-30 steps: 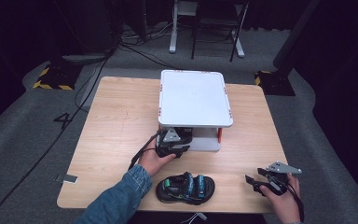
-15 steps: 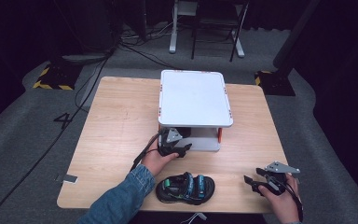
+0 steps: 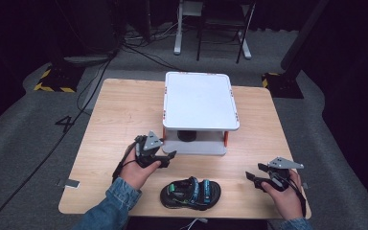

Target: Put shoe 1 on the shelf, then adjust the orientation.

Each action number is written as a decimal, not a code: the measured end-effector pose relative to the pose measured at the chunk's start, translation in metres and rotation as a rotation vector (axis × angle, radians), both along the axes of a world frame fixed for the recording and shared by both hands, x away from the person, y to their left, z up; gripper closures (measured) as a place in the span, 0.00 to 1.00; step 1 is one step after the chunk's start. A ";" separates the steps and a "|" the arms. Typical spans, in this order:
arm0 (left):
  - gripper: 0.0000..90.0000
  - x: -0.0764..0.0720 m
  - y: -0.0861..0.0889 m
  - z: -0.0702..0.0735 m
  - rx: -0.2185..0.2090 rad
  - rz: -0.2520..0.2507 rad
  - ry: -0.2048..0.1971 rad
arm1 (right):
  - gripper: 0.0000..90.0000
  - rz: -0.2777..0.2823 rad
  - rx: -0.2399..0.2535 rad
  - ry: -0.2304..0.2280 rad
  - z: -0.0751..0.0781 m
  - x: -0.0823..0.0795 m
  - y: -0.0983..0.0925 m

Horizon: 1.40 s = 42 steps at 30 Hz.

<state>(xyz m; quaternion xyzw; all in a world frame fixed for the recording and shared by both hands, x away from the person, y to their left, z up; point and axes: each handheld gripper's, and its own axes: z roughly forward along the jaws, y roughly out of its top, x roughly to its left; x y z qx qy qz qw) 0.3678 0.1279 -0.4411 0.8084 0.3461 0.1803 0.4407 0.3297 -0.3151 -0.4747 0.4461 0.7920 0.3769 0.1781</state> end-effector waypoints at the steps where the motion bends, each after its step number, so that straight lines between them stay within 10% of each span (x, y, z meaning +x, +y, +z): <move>1: 0.36 -0.003 0.007 0.004 0.009 0.014 -0.008 | 0.38 0.004 0.004 -0.001 0.001 0.001 0.002; 20: 0.22 -0.021 0.102 -0.003 0.102 0.232 0.110 | 0.38 0.248 0.071 -0.064 0.041 0.001 0.068; 29: 0.24 -0.025 0.121 -0.019 0.089 0.296 0.149 | 0.36 0.388 0.131 -0.058 0.053 -0.013 0.109; 42: 0.24 -0.029 0.122 -0.023 0.099 0.296 0.143 | 0.20 0.537 0.081 -0.039 0.042 -0.043 0.161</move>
